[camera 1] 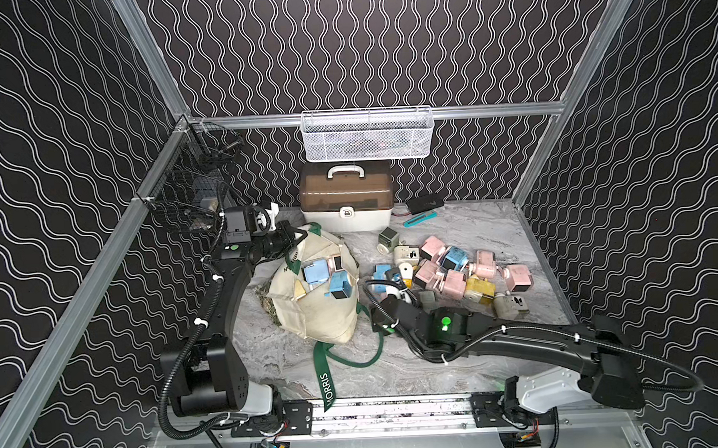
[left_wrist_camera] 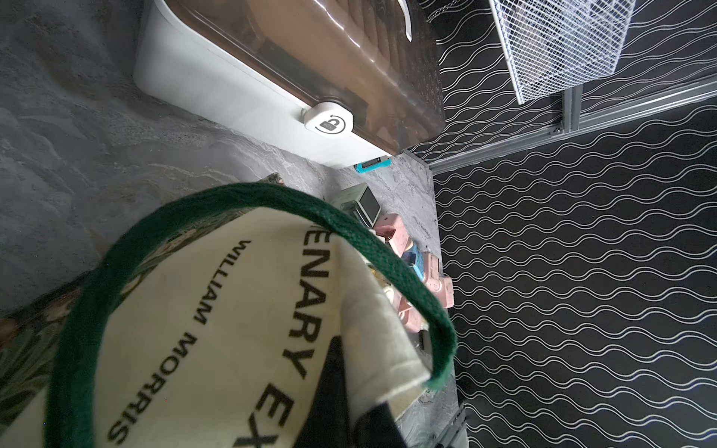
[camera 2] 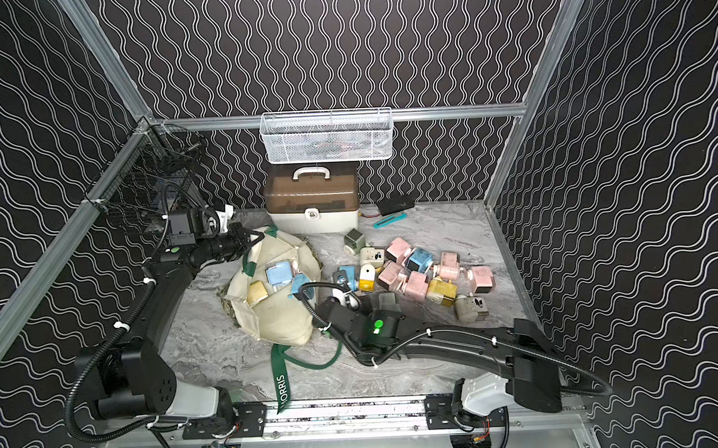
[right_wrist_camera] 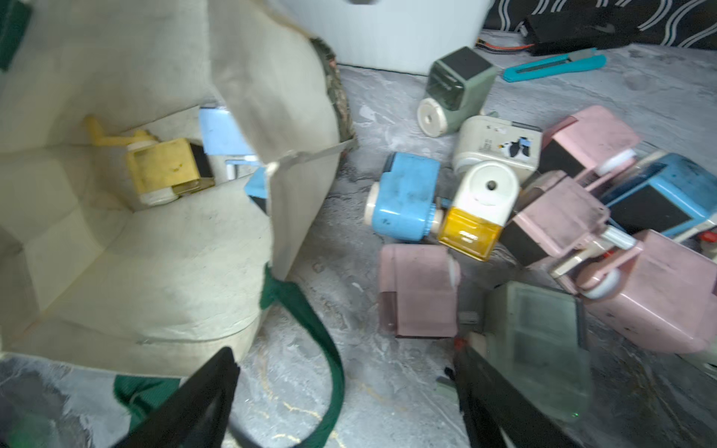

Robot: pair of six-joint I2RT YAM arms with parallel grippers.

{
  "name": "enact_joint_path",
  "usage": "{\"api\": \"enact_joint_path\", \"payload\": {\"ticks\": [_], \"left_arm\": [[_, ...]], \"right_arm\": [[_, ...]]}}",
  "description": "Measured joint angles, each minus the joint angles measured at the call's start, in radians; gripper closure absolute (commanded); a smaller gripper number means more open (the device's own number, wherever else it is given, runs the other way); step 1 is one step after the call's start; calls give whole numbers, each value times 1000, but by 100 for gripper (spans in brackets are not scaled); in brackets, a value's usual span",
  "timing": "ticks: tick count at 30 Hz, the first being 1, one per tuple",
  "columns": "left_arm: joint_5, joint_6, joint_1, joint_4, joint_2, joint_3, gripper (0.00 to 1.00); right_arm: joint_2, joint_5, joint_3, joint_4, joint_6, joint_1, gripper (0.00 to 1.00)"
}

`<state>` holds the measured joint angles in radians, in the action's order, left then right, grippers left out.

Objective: Take out the pencil sharpeners from the tote bags
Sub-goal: Place the pencil sharpener at the center of the board, then pick up the pencil sharpener from the canvas bag.

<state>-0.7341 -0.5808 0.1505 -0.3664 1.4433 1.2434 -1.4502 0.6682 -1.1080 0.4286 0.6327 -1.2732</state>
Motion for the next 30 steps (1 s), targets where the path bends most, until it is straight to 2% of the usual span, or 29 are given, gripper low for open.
{"api": "enact_joint_path", "payload": {"ticks": [9,17,25,30], "left_arm": [[0,0,0,0,0,0,100],[0,0,0,0,0,0,100],[0,0,0,0,0,0,100],[-1,0,0,0,0,0,100]], "right_arm": [[-240,-57,-189,-37,-72,-91,25],[-461,-79,-373,-62,-103,-59,27],[-636,-73,-499,-60,-101,53,24],[-729,-59,-575,-46,-97,90,14]]}}
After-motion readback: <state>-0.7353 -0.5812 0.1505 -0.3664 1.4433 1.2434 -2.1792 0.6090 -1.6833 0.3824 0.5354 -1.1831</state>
